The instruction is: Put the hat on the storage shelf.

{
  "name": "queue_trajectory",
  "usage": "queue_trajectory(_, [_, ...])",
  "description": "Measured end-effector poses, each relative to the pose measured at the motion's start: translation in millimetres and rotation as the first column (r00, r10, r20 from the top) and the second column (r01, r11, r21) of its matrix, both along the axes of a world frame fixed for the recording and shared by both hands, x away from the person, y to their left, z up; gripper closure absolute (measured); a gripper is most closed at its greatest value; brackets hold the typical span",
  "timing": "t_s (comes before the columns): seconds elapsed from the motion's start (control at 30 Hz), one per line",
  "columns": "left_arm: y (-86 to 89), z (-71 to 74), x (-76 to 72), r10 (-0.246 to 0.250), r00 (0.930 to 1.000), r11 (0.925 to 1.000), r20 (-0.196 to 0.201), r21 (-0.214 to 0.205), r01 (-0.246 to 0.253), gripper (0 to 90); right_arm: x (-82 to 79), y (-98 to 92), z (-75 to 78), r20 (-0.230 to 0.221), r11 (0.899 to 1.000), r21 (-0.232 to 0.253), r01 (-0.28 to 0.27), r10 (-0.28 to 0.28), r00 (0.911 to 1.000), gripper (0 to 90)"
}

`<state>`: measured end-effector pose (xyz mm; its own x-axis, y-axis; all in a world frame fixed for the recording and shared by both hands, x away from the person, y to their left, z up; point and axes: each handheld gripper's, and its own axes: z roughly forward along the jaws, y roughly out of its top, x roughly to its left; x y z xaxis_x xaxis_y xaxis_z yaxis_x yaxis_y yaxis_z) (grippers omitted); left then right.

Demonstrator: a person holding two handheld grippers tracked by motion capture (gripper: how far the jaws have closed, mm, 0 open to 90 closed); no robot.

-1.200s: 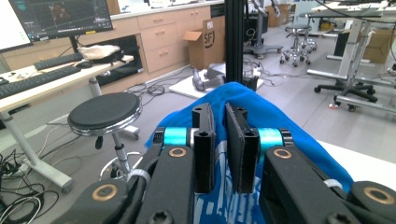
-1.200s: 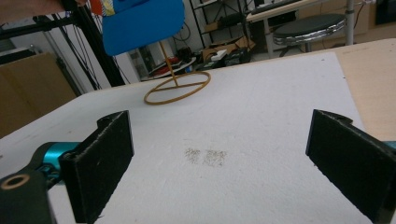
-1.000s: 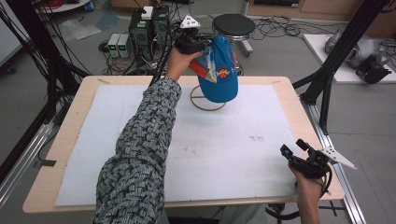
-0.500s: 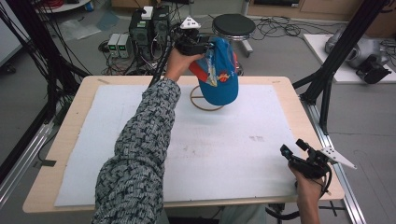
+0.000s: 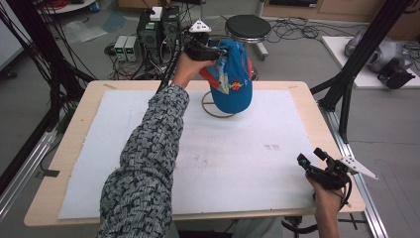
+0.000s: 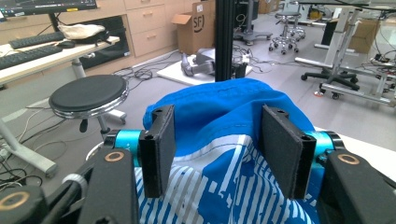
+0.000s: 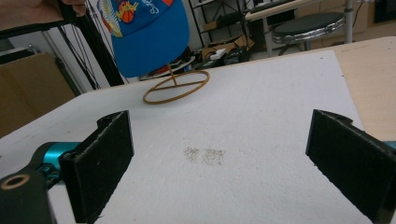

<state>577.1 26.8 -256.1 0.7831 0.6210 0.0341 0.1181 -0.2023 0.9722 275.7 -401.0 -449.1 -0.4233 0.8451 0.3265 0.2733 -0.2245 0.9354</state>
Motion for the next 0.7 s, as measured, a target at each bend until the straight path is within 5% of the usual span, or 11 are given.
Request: queue_trajectory(0.7, [25.3, 8.9, -15.3, 0.020, 0.9997, 0.9997, 0.011, 0.016, -0.020, 36.0, 2.1, 2.1, 0.3, 0.002, 1.000, 0.006, -0.008, 0.008, 1.0000, 6.7])
